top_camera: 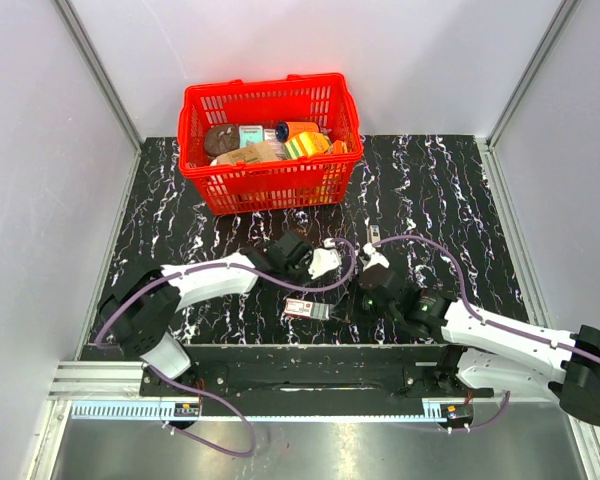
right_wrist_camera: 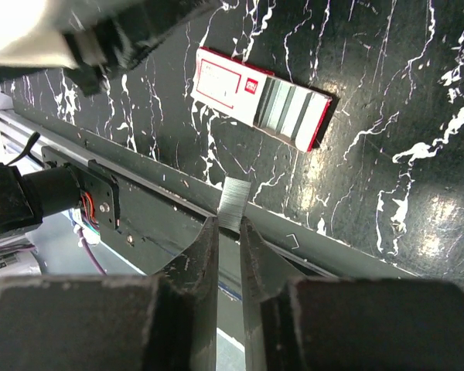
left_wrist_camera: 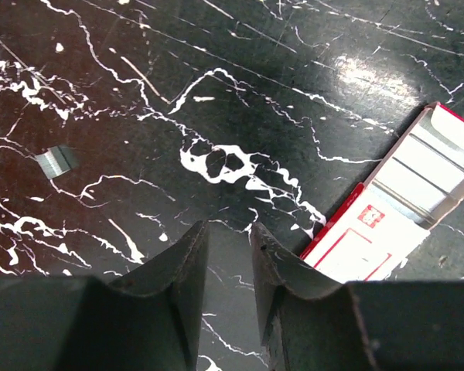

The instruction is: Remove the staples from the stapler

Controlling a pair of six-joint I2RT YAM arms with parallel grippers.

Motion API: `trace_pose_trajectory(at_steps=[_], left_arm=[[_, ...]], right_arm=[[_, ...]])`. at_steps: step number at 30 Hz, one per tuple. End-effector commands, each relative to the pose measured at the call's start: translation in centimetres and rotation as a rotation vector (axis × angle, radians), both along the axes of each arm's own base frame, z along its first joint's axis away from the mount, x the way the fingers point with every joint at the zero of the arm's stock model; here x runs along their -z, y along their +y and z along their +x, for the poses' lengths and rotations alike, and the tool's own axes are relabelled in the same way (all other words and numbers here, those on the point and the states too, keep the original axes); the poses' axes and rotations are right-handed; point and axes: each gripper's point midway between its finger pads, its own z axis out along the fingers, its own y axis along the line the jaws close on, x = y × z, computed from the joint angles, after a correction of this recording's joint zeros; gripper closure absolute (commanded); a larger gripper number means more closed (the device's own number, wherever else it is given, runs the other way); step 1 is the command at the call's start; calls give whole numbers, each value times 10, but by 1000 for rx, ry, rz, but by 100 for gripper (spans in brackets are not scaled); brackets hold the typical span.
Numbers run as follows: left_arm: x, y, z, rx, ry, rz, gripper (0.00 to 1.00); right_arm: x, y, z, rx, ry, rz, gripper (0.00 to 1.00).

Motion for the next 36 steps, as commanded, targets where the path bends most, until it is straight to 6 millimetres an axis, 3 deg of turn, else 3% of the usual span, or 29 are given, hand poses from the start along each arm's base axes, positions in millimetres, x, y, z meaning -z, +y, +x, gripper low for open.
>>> trace_pose_trajectory(at_steps=[1, 13, 36], left_arm=[[8, -1, 10, -22, -83, 54, 69], [29, 11, -9, -37, -16, 96, 69], [13, 10, -46, 17, 106, 2, 70]], right_arm=[[-8, -2, 6, 31, -39, 4, 98], [3, -2, 9, 23, -41, -40, 98], [14, 21, 26, -38, -66, -118, 98]])
